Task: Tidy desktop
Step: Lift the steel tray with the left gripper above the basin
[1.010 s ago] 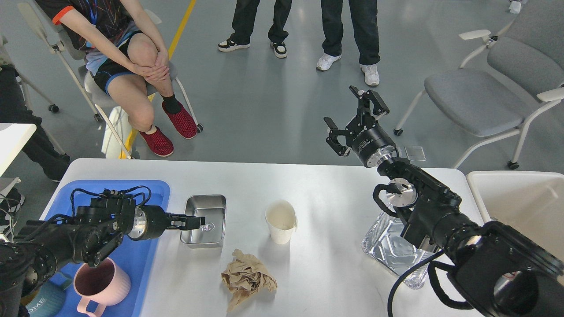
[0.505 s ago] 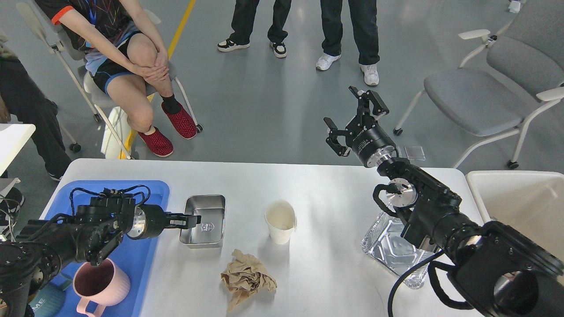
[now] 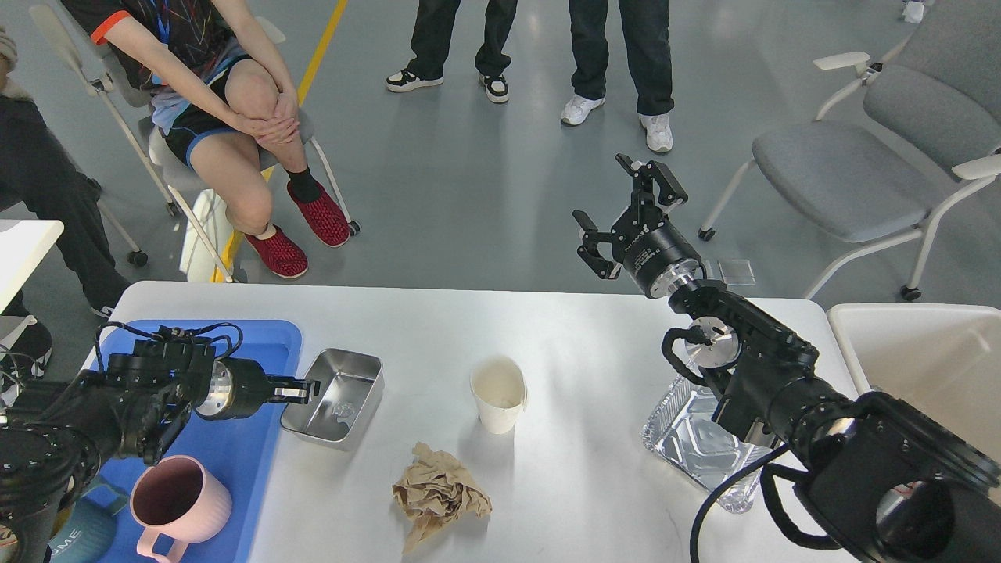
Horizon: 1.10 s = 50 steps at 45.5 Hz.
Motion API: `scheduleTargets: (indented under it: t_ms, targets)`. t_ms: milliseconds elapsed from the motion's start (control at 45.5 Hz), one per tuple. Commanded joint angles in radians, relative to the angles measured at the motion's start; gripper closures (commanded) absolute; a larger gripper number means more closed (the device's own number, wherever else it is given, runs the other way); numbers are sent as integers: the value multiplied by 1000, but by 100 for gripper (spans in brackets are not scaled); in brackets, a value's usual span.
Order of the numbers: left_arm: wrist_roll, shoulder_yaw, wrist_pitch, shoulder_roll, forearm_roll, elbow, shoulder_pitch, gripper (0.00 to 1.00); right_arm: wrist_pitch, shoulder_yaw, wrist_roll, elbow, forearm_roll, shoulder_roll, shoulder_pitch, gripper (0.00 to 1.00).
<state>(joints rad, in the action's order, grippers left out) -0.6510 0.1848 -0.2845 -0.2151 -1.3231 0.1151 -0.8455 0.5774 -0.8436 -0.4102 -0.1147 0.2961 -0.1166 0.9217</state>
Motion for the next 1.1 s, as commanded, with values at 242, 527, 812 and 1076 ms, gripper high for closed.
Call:
scheduleTargets:
  t_ms: [242, 527, 812, 1076]
  targets:
    - [-6, 2, -7, 30, -2, -20, -20, 99, -1, 0, 1, -2, 0, 0, 0, 0]
    - [-9, 15, -107, 39, -4, -20, -133, 99, 1, 1, 1, 0, 0, 0, 3, 0]
    - [-117, 110, -278, 22, -4, -60, -323, 99, -1, 1, -1, 0, 0, 0, 3, 0]
    - [-168, 185, -462, 2, -4, -77, -507, 98, -1, 3, 1, 0, 0, 0, 6, 0]
